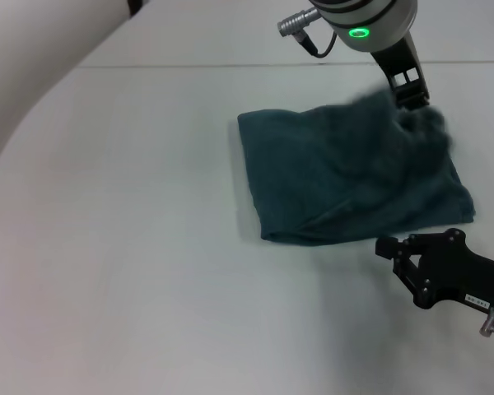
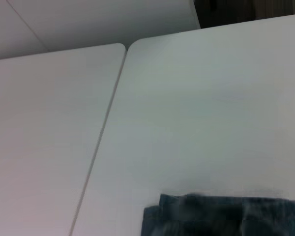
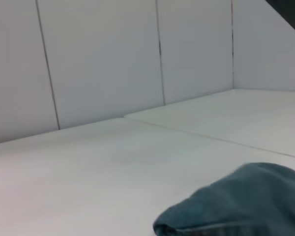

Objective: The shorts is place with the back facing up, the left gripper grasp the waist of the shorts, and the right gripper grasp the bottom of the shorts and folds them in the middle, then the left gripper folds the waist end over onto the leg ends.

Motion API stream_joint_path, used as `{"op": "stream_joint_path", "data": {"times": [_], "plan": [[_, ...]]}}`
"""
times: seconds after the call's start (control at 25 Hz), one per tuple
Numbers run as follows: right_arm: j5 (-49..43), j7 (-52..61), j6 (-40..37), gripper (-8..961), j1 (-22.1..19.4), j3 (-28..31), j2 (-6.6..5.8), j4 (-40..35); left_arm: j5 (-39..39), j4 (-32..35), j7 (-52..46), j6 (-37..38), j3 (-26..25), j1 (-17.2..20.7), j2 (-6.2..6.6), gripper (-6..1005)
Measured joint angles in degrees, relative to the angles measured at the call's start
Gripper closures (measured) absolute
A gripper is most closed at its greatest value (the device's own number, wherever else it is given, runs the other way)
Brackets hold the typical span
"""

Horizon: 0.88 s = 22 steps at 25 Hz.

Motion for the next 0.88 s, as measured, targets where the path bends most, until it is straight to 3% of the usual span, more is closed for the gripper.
{"op": "stream_joint_path", "data": {"times": [0.2, 0.36, 0.52, 0.56, 0.6, 0.76, 0.88], "plan": [[0.0, 1.1, -1.7, 951, 0.6, -0.2, 0.00, -0.1, 0.2, 0.9, 0.1, -0.6, 0.0, 0.6, 0.05, 558], [0.0, 2.6, -3.7, 951, 0.6, -0.2, -0.36, -1.2, -0.3, 8.0, 1.3, -1.8, -0.9, 6.8, 0.28, 472], [0.0, 5.2, -6.4, 951, -0.1, 0.0, -0.85, -3.9, -5.9, 20.2, 6.9, -3.5, -3.1, 20.4, 0.26, 273], [-0.1, 6.0, -6.7, 951, -0.4, 0.0, -0.86, -5.1, -12.4, 24.6, 11.4, -4.3, -4.8, 28.2, 0.26, 214], [-0.4, 6.7, -6.8, 951, -0.7, 0.1, -0.86, -6.1, -12.4, 24.6, 11.4, -4.3, -4.8, 28.2, 0.26, 191], [-2.0, 7.6, -6.3, 950, -1.2, 0.7, -0.74, -8.1, -30.1, 26.0, 26.0, -5.0, -9.6, 42.9, 0.04, 100], [-2.1, 7.7, -6.8, 950, -1.4, 1.1, -0.80, -8.2, -44.3, 21.4, 38.5, -2.7, -13.8, 51.5, 0.03, 55]]}}
